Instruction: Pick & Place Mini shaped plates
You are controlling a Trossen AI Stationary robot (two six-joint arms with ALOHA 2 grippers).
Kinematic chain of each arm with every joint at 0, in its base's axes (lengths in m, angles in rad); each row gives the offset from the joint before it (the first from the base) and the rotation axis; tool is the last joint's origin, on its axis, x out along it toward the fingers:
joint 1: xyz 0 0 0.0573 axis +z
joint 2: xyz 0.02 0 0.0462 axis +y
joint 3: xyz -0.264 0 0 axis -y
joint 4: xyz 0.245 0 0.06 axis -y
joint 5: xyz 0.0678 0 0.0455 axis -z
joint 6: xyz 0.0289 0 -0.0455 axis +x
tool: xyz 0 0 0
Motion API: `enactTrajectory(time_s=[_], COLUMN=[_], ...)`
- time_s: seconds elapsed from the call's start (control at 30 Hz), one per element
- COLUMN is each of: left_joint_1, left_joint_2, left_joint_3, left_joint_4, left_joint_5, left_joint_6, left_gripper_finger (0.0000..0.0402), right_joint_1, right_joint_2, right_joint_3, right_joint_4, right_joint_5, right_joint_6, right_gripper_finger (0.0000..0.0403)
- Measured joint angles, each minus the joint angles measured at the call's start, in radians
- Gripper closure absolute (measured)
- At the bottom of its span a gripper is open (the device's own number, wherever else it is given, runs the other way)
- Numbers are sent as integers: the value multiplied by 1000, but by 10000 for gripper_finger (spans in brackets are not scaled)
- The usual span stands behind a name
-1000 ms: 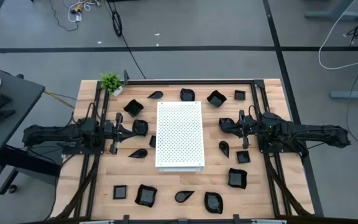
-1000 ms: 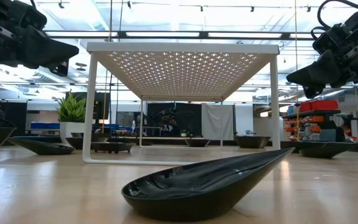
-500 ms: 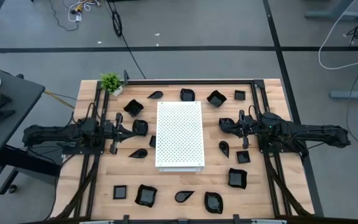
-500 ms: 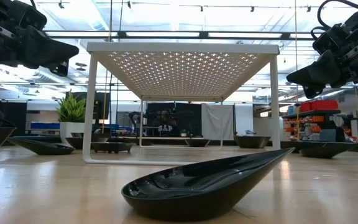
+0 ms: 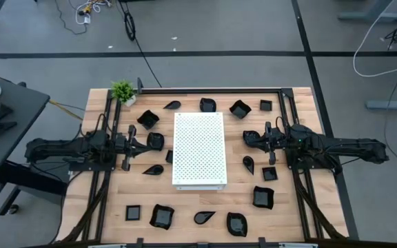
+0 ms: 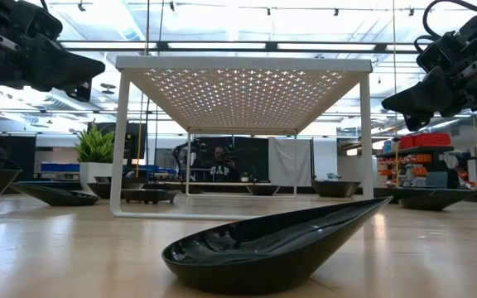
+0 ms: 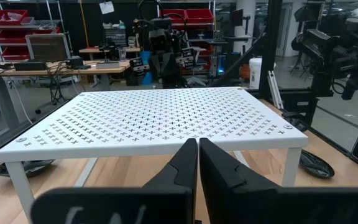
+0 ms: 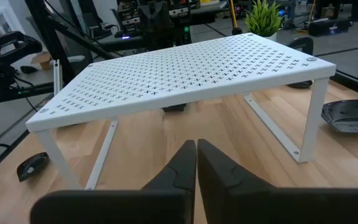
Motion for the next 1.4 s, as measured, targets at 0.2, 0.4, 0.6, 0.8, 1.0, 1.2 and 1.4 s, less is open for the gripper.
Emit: enactTrajectory(time_s=[0.2, 0.4, 0.6, 0.8, 1.0, 1.2, 1.4], left_joint_1=[0, 0, 0, 0, 0, 0, 0], left_joint_2=[0, 0, 0, 0, 0, 0, 0], left_joint_3=[0, 0, 0, 0, 0, 0, 0], left_joint_4=[0, 0, 0, 0, 0, 0, 0], left_joint_5=[0, 0, 0, 0, 0, 0, 0], left_joint_6=[0, 0, 0, 0, 0, 0, 0], left_gripper_finger=[381, 381, 381, 381, 381, 381, 381], right_joint_1=[0, 0, 0, 0, 0, 0, -1], right_joint_2=[0, 0, 0, 0, 0, 0, 0], right_joint_3=[0, 0, 0, 0, 0, 0, 0], right_joint_4=[0, 0, 0, 0, 3, 111, 357], right_joint_5=[0, 0, 0, 0, 0, 0, 83], right_joint_6=[0, 0, 0, 0, 0, 10, 104], right_gripper_finger=[383, 383, 383, 383, 383, 383, 383])
